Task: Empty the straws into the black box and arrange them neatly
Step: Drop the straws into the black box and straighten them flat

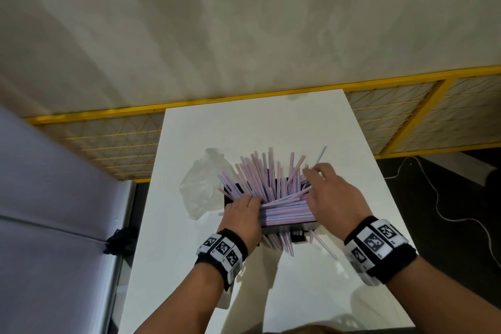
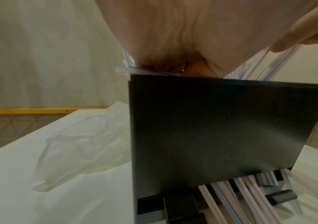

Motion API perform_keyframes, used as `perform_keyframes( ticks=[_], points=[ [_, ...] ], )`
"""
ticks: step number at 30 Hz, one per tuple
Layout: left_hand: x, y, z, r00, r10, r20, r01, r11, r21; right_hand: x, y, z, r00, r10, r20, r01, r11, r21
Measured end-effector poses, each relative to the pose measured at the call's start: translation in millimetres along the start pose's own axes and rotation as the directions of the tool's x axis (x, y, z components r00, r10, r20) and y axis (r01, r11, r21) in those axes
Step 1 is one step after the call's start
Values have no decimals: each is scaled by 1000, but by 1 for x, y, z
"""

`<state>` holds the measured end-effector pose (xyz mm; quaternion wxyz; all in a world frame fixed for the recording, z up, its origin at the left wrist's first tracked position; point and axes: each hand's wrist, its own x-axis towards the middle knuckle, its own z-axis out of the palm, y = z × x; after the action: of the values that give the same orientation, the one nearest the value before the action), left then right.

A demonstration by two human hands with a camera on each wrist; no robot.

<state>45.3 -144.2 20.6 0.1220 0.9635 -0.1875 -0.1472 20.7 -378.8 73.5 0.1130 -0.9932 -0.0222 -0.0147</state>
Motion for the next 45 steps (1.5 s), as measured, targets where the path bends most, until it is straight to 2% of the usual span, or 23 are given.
perform_keyframes(
  ticks=[2, 4, 6, 8, 12, 14, 15, 18, 22, 25, 28, 30, 32, 35, 39, 45],
  points=[
    [0, 3, 0, 999, 25, -33, -26, 999, -43, -1, 11, -10, 992, 61, -108, -57, 997, 45],
    [-1, 6, -1, 993, 62, -100, -69, 996, -65, -5, 23, -13, 976, 169, -141, -152, 981, 120],
    [0, 11, -3, 982, 98, -161, -110, 992, -68, -8, 34, -10, 948, 310, -76, -282, 925, 256],
    [3, 19, -4, 972, 132, -192, -150, 986, -80, -9, 41, -3, 919, 391, 43, -374, 835, 403],
    [15, 39, -3, 958, 206, -198, -236, 962, -138, -5, 38, 13, 884, 404, 235, -455, 629, 630],
    [20, 48, 1, 954, 234, -186, -266, 948, -172, -1, 31, 18, 884, 392, 256, -441, 517, 734],
    [21, 52, 4, 954, 243, -177, -275, 942, -190, 1, 27, 20, 891, 386, 239, -418, 490, 765],
    [24, 59, 12, 958, 261, -121, -285, 921, -265, 6, 20, 21, 916, 367, 161, -347, 523, 779],
    [23, 57, 21, 960, 250, -126, -279, 900, -334, 9, 15, 23, 950, 295, 98, -281, 678, 679],
    [22, 52, 23, 967, 217, -135, -253, 892, -375, 8, 10, 23, 974, 211, 88, -223, 789, 572],
    [24, 51, 26, 972, 190, -140, -230, 895, -382, 1, 8, 24, 988, 117, 101, -152, 859, 489],
    [26, 52, 29, 976, 161, -149, -207, 900, -384, -3, 8, 25, 985, 116, 126, -158, 898, 411],
    [27, 53, 32, 983, 104, -152, -159, 897, -412, -6, 9, 26, 978, 144, 151, -193, 900, 390],
    [29, 53, 32, 990, 38, -138, -99, 877, -470, -6, 8, 28, 974, 139, 180, -209, 858, 470],
    [30, 50, 31, 988, 95, -125, -145, 858, -492, 3, 6, 30, 971, 173, 165, -227, 880, 417],
    [27, 49, 37, 980, 139, -145, -180, 930, -322, 6, 5, 15, 969, 161, 188, -209, 939, 272]
  ],
)
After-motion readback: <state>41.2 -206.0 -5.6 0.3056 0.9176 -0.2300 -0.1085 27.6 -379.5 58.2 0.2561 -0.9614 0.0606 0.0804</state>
